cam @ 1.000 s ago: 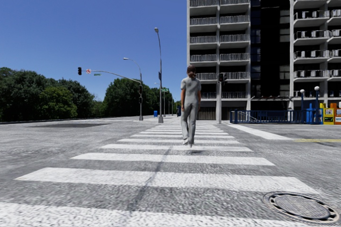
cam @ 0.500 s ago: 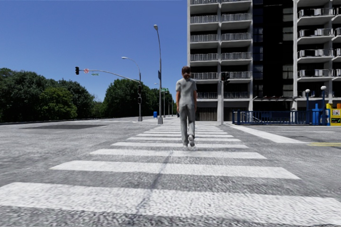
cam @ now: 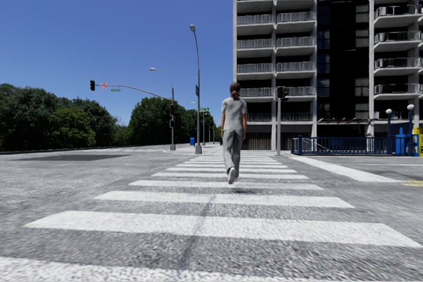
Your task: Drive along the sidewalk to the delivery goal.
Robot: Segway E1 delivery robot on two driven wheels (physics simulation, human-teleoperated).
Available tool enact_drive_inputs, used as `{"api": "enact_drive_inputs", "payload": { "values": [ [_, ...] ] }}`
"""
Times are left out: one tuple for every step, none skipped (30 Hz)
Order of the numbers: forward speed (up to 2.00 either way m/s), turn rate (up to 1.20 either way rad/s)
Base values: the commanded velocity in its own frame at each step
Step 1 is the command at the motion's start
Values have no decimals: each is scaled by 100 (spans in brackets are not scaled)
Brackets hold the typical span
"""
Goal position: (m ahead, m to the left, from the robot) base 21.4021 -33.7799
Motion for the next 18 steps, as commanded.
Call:
{"api": "enact_drive_inputs", "payload": {
  "values": [
    [106,0],
    [106,0],
    [106,0],
    [108,0],
    [111,0],
    [114,0],
    [114,0],
    [142,0],
    [154,0],
    [137,0],
    [137,0],
    [127,0],
    [115,0],
    [111,0],
    [118,0],
    [118,0],
    [119,0],
    [116,0]
  ]
}}
